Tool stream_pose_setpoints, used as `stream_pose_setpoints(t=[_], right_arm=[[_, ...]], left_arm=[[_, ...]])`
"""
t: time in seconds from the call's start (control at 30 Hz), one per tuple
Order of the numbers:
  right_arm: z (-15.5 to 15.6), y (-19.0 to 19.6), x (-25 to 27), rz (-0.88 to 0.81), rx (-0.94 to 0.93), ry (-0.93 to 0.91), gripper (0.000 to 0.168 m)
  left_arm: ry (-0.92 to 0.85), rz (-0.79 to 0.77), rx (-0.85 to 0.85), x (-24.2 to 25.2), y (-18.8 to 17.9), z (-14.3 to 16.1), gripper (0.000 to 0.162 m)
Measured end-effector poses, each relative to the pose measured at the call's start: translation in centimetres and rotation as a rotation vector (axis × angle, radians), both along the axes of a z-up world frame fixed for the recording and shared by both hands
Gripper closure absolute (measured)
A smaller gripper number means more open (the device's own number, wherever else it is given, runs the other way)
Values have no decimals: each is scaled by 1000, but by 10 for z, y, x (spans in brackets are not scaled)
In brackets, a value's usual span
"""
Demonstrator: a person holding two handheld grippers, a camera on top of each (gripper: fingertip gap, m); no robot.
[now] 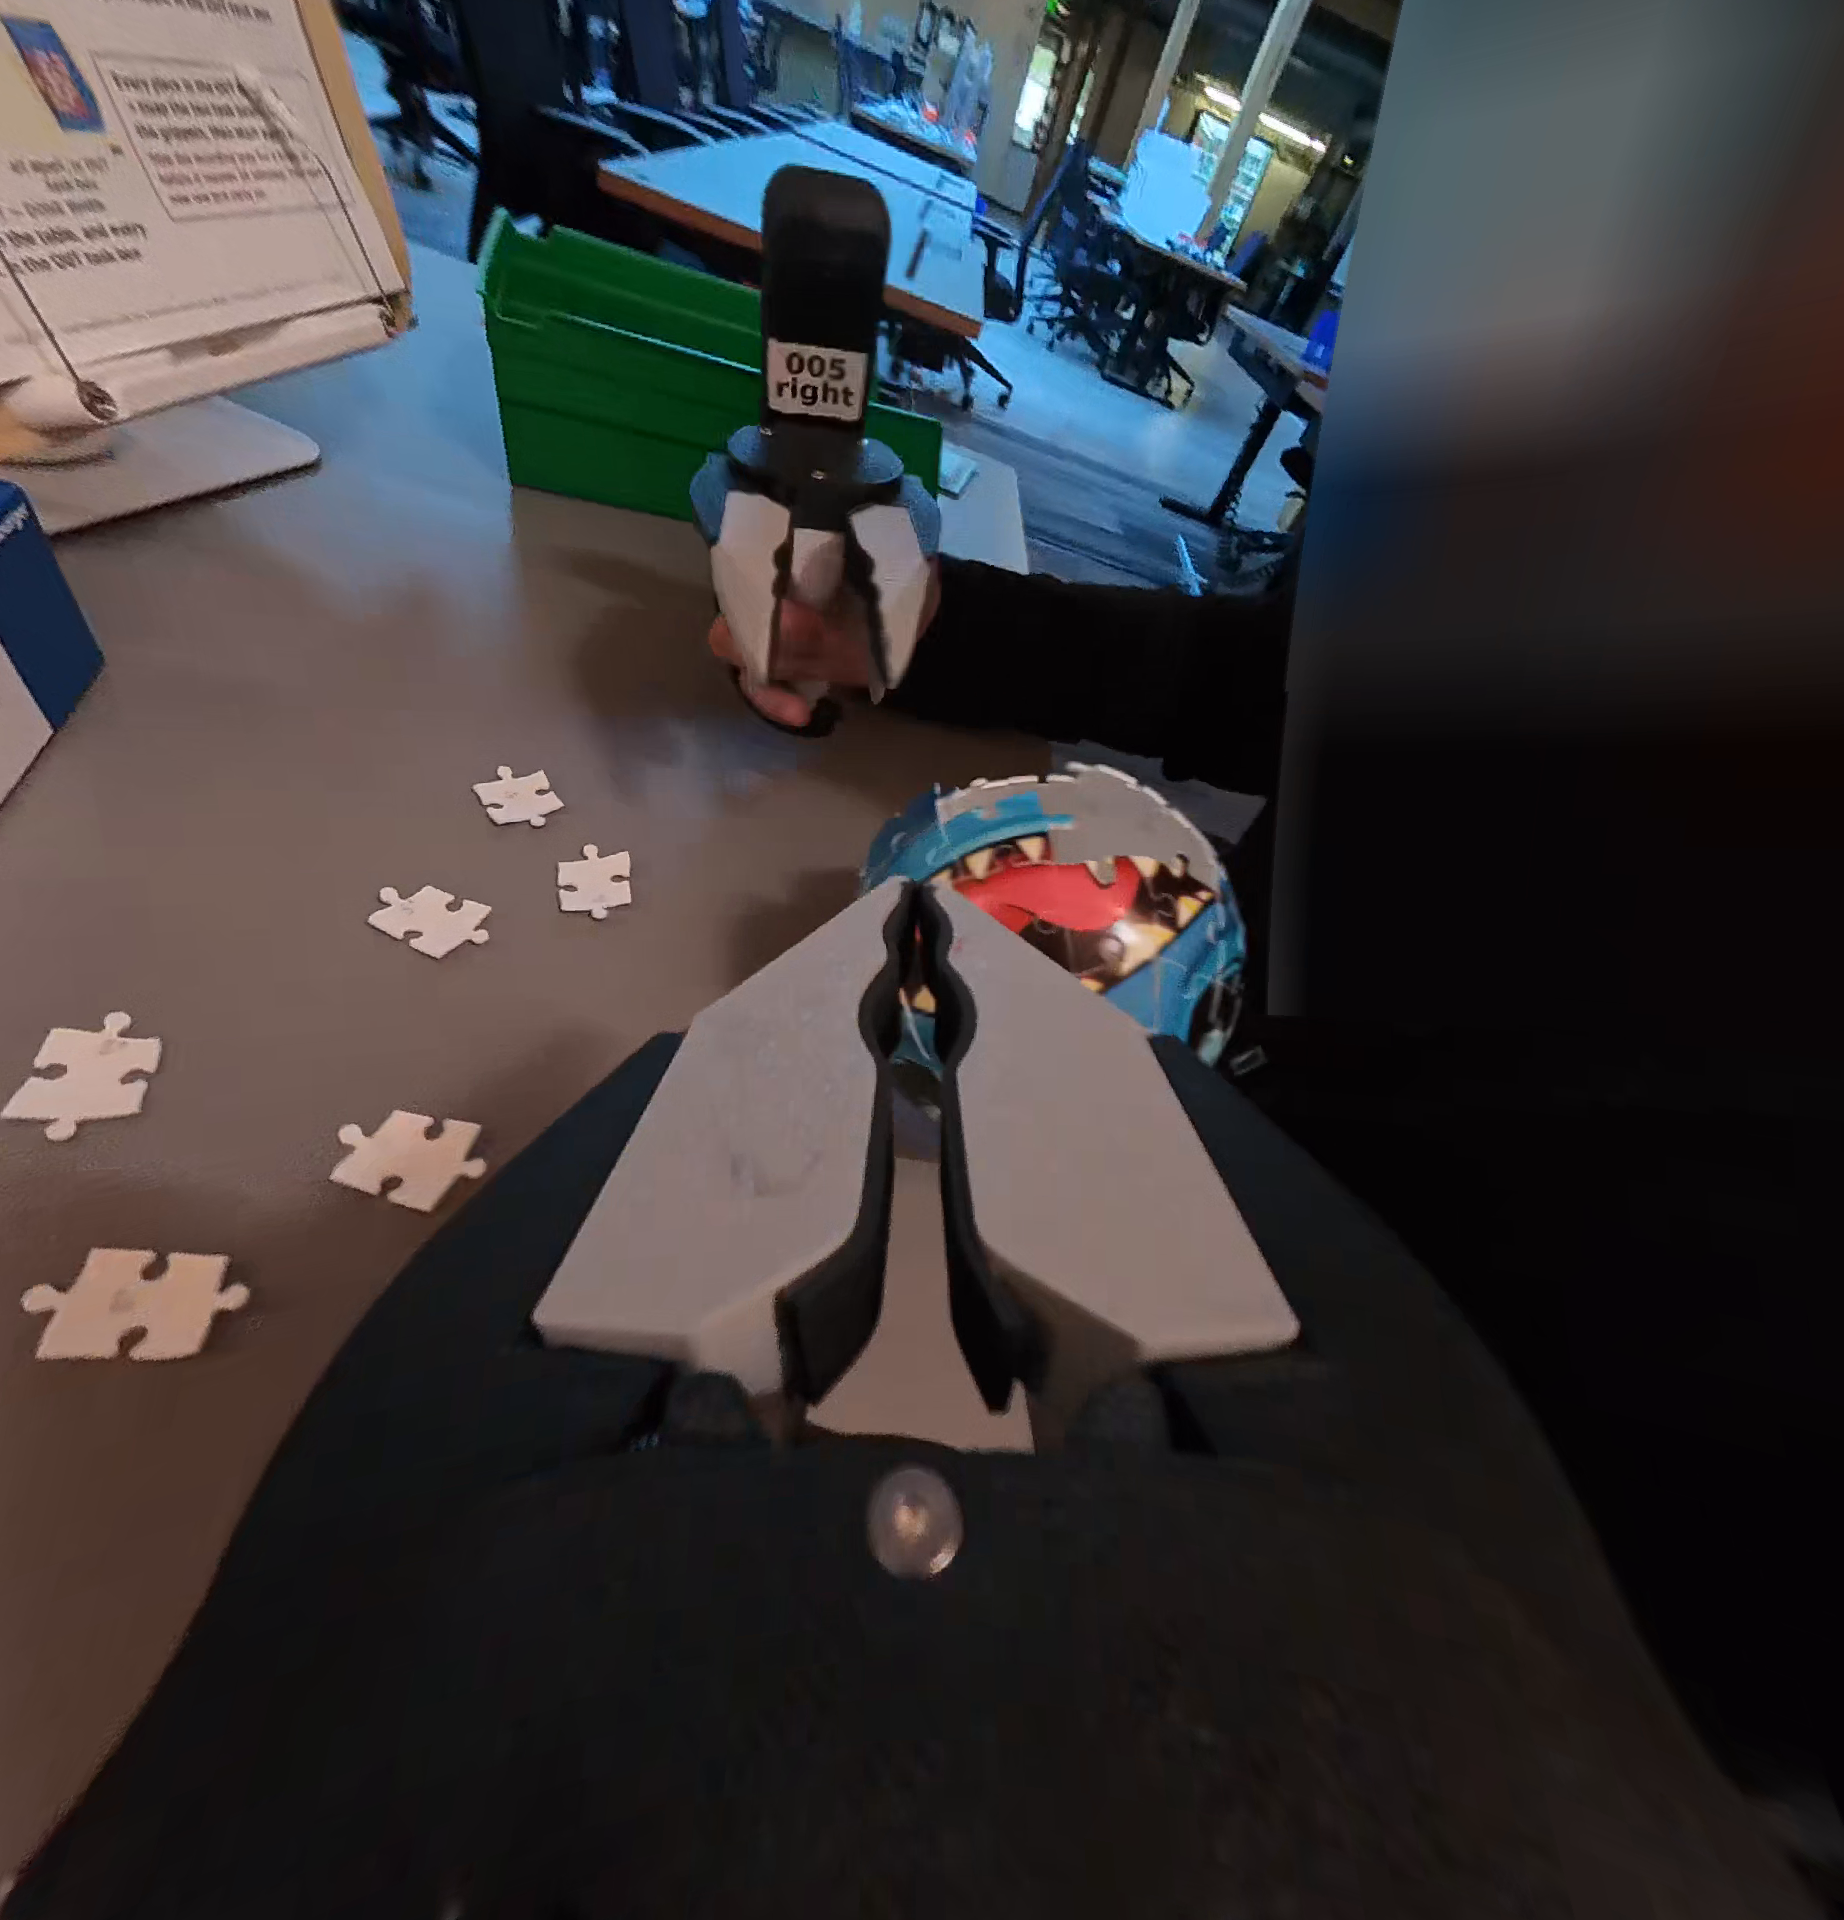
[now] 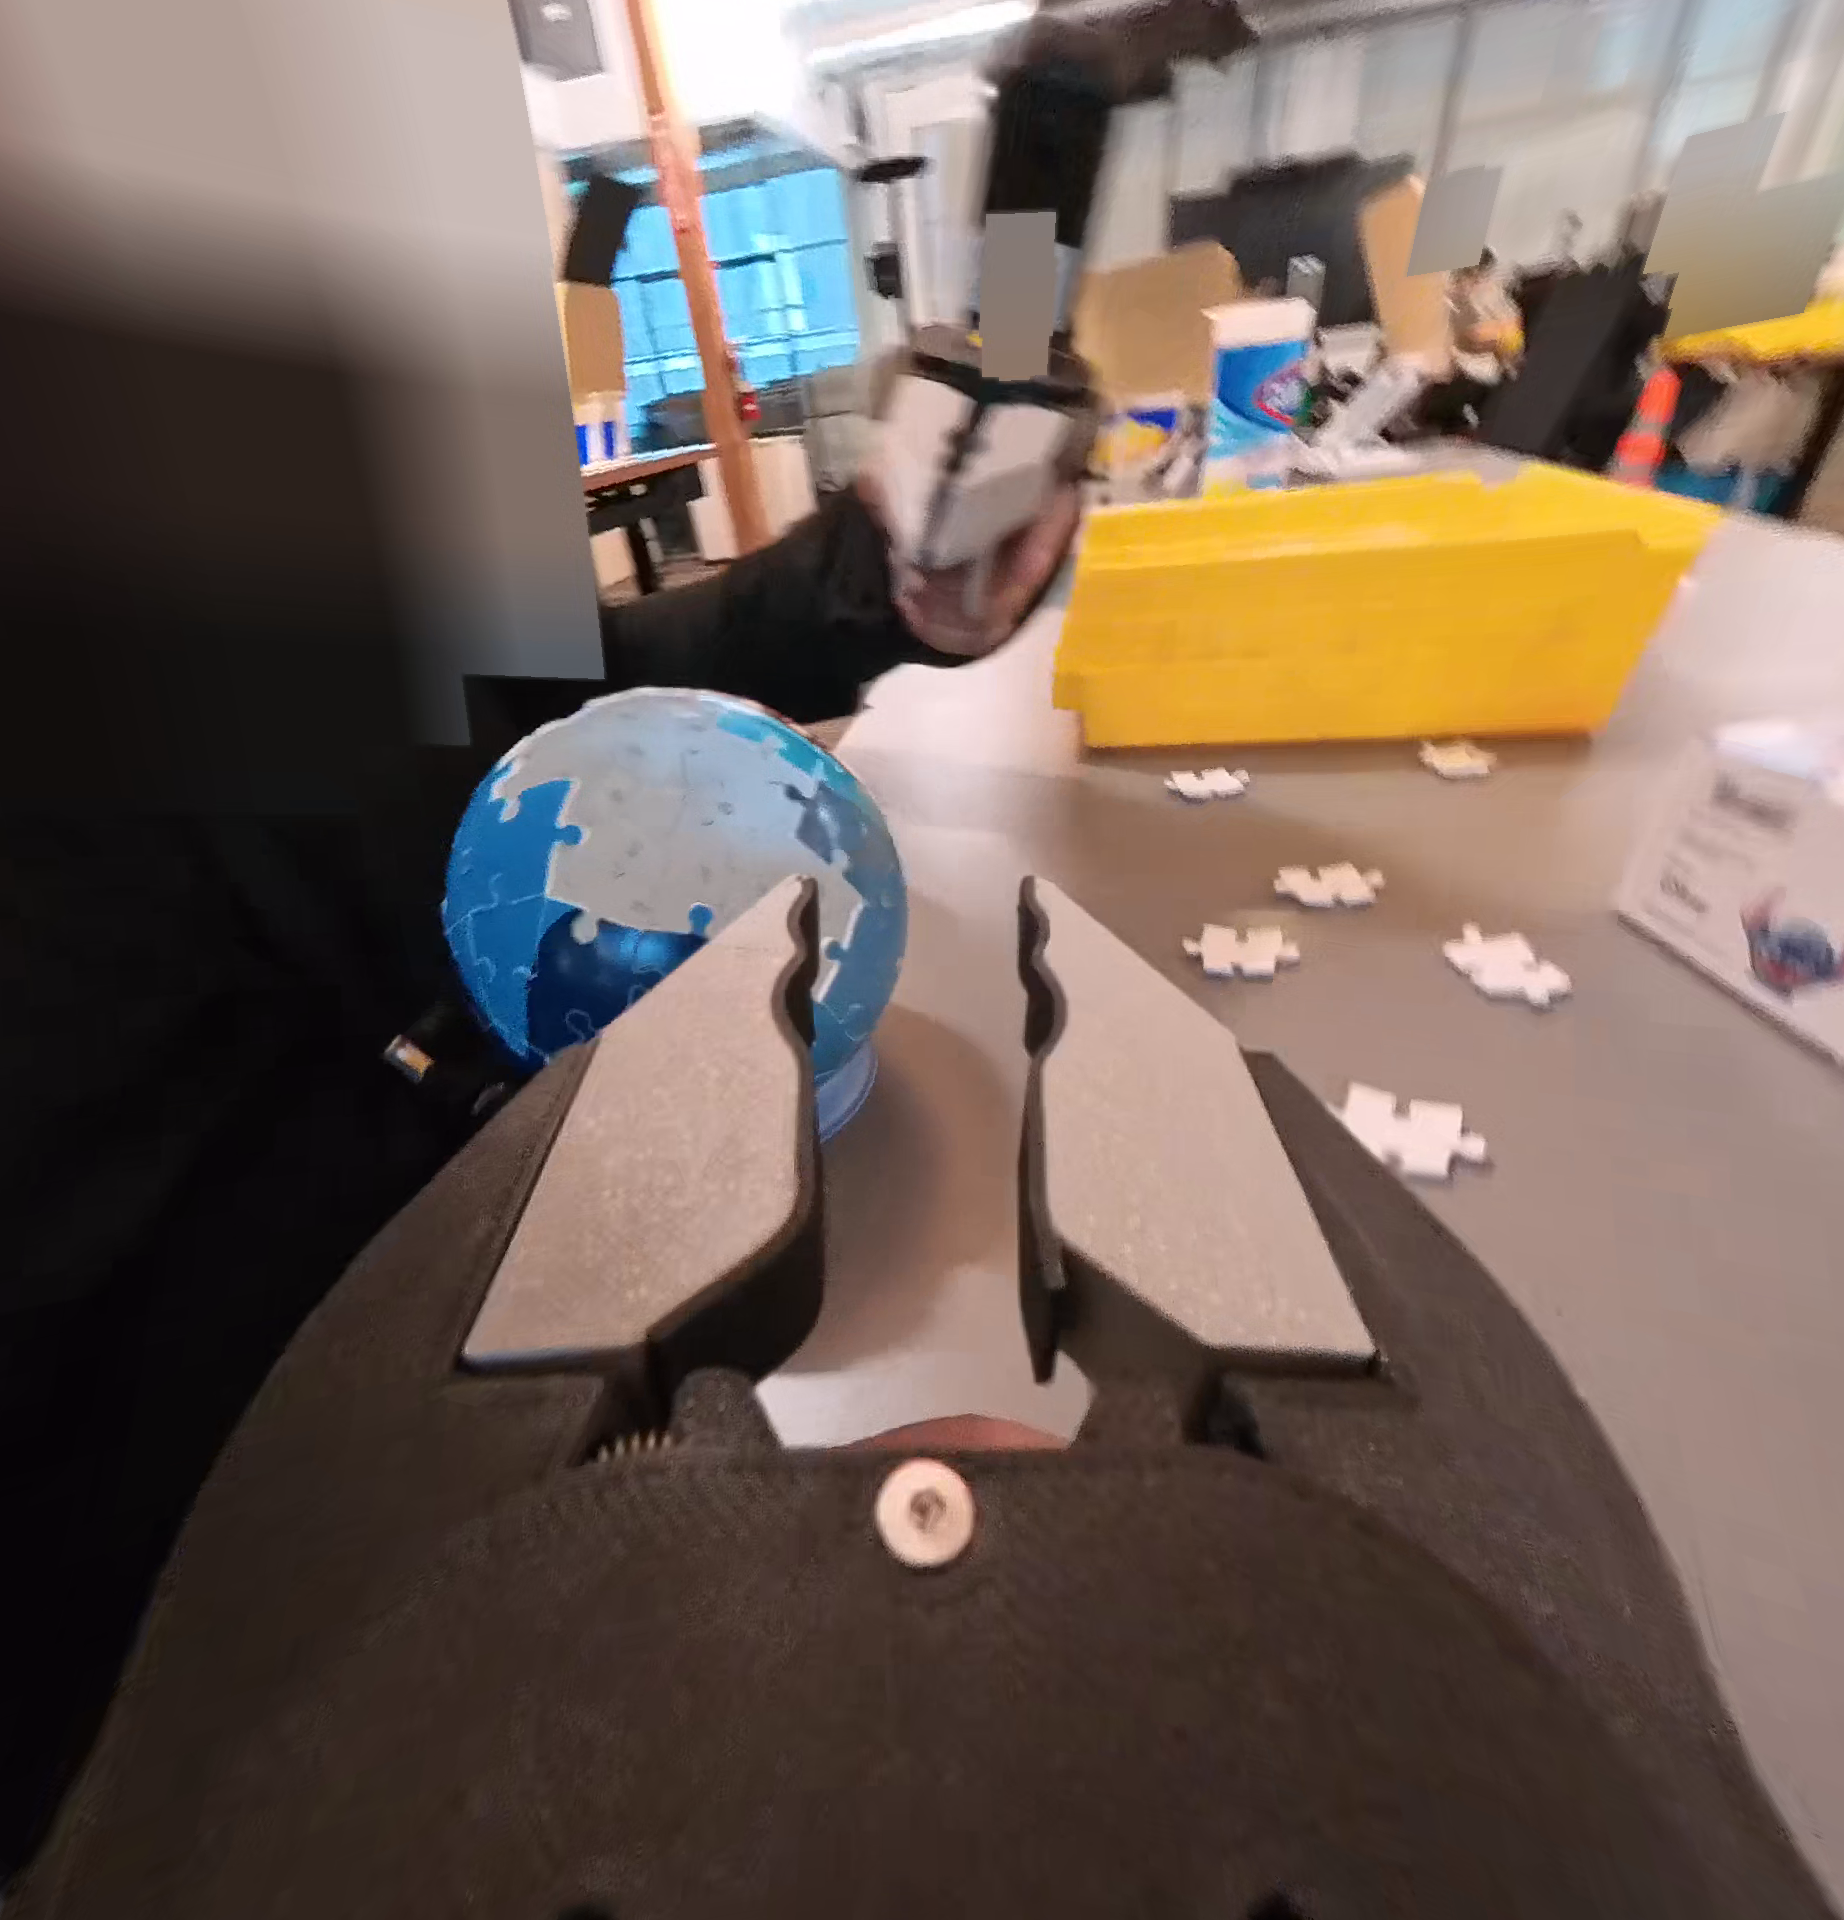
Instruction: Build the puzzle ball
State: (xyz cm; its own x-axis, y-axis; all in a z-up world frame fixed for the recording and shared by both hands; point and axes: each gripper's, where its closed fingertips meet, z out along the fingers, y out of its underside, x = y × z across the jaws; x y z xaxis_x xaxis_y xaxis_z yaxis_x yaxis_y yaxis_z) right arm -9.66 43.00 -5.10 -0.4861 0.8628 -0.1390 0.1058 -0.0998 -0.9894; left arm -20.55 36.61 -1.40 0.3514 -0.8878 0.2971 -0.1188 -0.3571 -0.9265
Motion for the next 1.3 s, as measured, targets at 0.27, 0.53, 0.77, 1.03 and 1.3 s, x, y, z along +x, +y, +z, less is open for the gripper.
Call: stream_pose_setpoints(t=[0.27, 0.53, 0.77, 1.03, 1.3], right_arm=[[-4, -12, 0, -90, -60, -89, 137], [-19, -30, -21, -30, 101, -201, 140], [-16, -37, -29, 22, 139, -232, 140], [-34, -44, -37, -14, 290, -396, 151], [-41, -40, -39, -63, 485, -450, 160]], left_arm=[[138, 136, 50, 16, -44, -22, 79], [80, 193, 50, 33, -56, -40, 63], [168, 276, 142, 54, -62, -57, 51], [345, 423, 218, 66, -52, -80, 50], [351, 527, 263, 80, -43, -88, 40]])
